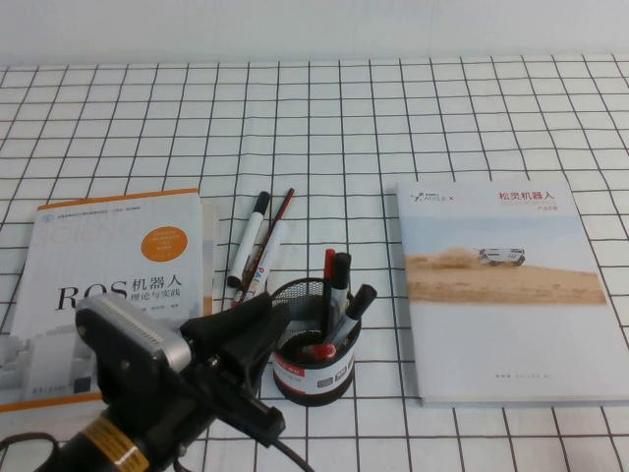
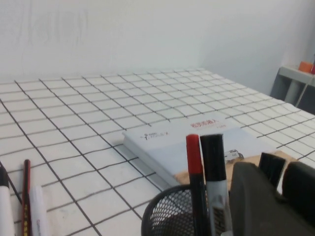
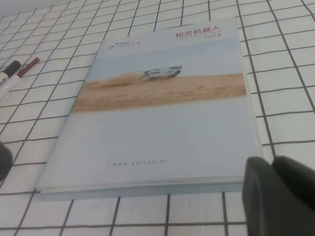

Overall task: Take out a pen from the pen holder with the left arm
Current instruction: 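Take a marker out of the pen holder and lay it on the table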

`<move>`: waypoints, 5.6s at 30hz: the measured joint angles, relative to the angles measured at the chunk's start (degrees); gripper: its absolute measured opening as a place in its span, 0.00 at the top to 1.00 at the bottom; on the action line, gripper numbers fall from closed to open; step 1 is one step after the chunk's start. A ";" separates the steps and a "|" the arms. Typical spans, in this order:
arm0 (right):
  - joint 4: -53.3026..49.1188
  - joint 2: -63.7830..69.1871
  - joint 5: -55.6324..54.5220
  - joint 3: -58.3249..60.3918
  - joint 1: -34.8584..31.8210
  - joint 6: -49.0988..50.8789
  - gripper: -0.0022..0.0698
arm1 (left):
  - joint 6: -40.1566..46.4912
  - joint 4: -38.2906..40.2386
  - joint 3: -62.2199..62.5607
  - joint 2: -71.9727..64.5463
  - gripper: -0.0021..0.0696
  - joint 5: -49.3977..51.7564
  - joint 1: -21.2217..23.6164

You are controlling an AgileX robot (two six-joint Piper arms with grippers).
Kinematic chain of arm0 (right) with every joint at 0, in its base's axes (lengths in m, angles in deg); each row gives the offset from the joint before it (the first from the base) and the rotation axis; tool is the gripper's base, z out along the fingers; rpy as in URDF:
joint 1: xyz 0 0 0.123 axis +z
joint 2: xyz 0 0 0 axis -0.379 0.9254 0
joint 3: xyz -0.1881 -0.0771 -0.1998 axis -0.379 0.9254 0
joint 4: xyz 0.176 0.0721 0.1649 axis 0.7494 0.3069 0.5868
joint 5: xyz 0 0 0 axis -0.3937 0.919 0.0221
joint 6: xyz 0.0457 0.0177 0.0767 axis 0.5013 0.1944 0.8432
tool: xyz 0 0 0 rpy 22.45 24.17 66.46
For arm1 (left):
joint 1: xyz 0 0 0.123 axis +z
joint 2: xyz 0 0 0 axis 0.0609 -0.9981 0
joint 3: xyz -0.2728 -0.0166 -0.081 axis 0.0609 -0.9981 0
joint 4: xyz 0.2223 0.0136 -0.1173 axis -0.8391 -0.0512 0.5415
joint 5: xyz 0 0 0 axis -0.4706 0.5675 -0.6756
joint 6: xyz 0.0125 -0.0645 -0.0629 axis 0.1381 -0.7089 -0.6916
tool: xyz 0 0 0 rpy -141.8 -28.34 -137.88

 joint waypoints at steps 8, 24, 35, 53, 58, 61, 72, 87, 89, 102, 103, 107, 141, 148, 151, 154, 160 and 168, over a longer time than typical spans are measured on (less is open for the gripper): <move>0.00 0.00 0.00 0.00 0.00 0.00 0.99 | 0.86 0.35 0.00 8.22 0.85 6.01 0.00; 0.00 0.00 0.00 0.00 0.00 0.00 0.99 | 5.34 1.26 8.72 32.84 0.85 41.51 0.00; 0.00 0.00 0.00 0.00 0.00 0.00 0.99 | 5.93 0.35 30.95 33.65 0.85 72.69 0.00; 0.00 0.00 0.00 0.00 0.00 0.00 0.99 | 3.45 -2.94 68.12 2.83 0.85 112.62 8.97; 0.00 0.00 0.00 0.00 0.00 0.00 0.99 | 5.45 -2.94 79.02 -8.06 0.85 123.31 8.97; 0.00 0.00 0.00 0.00 0.00 0.00 0.99 | 6.39 -2.94 83.63 -13.42 0.85 127.20 9.09; 0.00 0.00 0.00 0.00 0.00 0.00 0.99 | 9.83 1.41 94.83 -28.13 0.85 132.37 10.24; 0.00 0.00 0.00 0.00 0.00 0.00 0.99 | 12.33 4.76 102.30 -40.53 0.85 129.69 12.84; 0.00 0.00 0.00 0.00 0.00 0.00 0.99 | 12.33 4.76 102.30 -41.52 0.85 128.79 13.23; 0.00 0.00 0.00 0.00 0.00 0.00 0.99 | 15.63 6.39 102.43 -44.93 0.85 122.92 13.86; 0.00 0.00 0.00 0.00 0.00 0.00 0.99 | 16.05 6.65 102.43 -45.07 0.84 122.63 13.94; 0.00 0.00 0.00 0.00 0.00 0.00 0.99 | 16.84 7.09 102.43 -46.03 0.68 120.36 14.08; 0.04 0.00 0.00 0.00 0.00 0.00 0.99 | 2.83 -3.25 36.02 26.86 0.97 89.58 16.51; 0.04 0.00 0.00 0.00 0.00 0.00 0.99 | 1.10 -4.84 23.60 42.12 0.97 87.33 16.51; 0.04 0.00 0.00 0.00 0.00 0.00 0.99 | 1.01 -5.40 21.81 45.65 0.97 88.18 16.51; 0.04 0.00 0.00 0.00 0.00 0.00 0.99 | 0.44 -5.63 21.23 46.79 0.97 90.45 16.51; 0.04 0.00 0.00 0.00 0.00 0.00 0.99 | -4.98 -10.85 17.24 47.72 0.97 85.46 16.62; 0.04 0.00 0.00 0.00 0.00 0.00 0.99 | 2.36 -2.52 4.07 59.13 0.97 72.17 27.95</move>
